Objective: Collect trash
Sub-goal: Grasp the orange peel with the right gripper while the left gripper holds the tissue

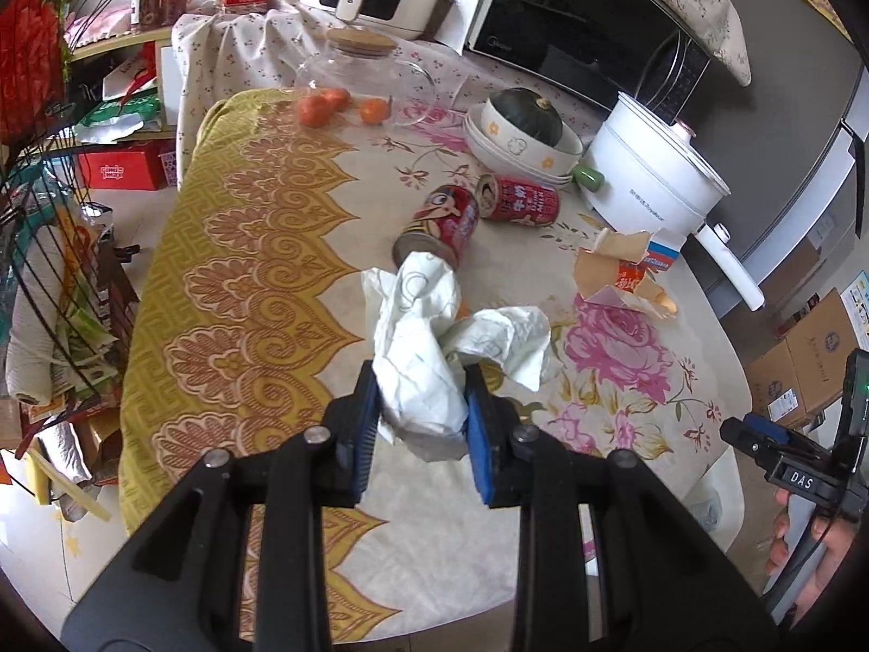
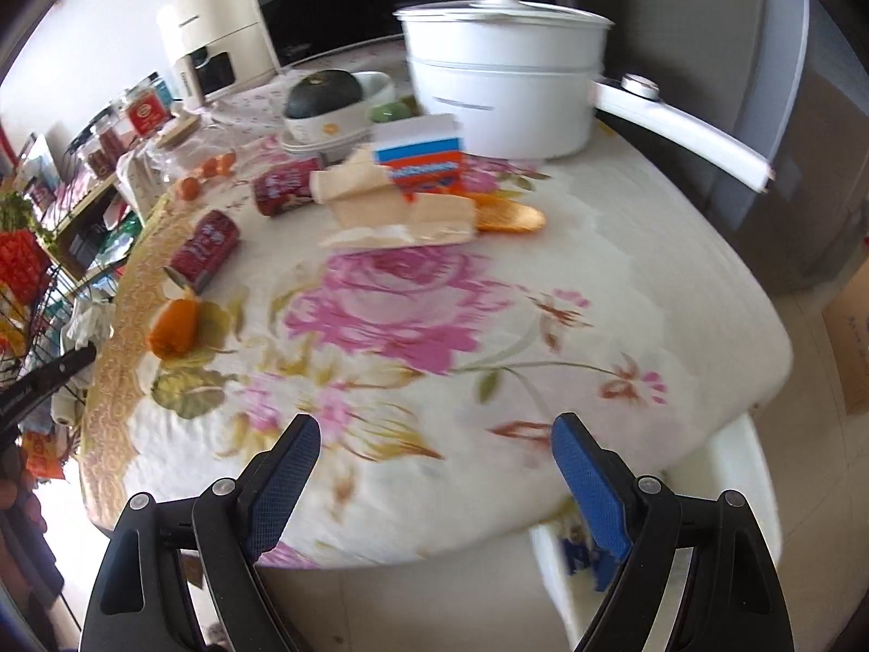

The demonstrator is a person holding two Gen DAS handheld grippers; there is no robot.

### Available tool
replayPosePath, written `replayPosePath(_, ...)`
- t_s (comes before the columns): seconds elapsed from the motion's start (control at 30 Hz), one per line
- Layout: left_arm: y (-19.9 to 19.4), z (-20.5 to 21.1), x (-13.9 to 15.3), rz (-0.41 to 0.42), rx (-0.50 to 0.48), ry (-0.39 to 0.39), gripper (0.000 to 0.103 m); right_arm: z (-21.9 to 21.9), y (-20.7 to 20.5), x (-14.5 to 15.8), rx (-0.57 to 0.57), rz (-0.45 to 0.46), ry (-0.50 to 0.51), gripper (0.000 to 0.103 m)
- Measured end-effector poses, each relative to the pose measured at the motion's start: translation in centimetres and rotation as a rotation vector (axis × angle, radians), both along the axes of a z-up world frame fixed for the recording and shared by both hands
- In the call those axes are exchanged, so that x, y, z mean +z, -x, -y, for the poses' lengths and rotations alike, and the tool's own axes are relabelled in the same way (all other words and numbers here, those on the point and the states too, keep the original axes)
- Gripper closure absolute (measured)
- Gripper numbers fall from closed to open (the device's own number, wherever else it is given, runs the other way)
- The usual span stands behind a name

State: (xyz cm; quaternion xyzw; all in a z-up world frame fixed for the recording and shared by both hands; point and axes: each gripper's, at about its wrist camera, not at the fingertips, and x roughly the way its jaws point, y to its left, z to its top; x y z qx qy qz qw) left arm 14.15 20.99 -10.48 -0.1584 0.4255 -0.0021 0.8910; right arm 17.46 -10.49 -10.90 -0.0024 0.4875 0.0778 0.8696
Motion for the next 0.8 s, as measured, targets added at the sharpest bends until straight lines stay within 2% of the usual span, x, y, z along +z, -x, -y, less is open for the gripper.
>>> replayPosePath(0.1,0.9,-1.9,-0.1,0.002,0.008,-0.031,0.072,-4.3,-0.5,-0.4,0.049,0.032,-0.012,0.014)
replayPosePath(0.27,1.9,-5.2,-0.6,-0.004,0.047,-0.016,0.072,-11.1,-2.0,-2.0,0.116,0.034,-0.051,0.014)
replayPosePath(0.43,2.4,-6.5,-0.8,0.001,0.049,-0.014,0.072,-17.0,-3.8,-3.7,0.185,0.055,-0.082,0.014)
replayPosePath(0.53,2.5,-6.7,-0.9,0.004,0.04,-0.025,0.072,-19.2,-4.9,-5.1,0.19,0.038,-0.086,0.016)
replayPosePath(0.67,2.6,-7.2,-0.9,0.007,0.041,-0.02,0.072,-20.6,-6.1,-6.3,0.18,0.028,-0.079,0.028)
replayPosePath(0.8,2.6,-7.4,-1.1,0.003,0.041,-0.02,0.072,-21.3,-6.9,-7.0,0.176,0.018,-0.114,0.035)
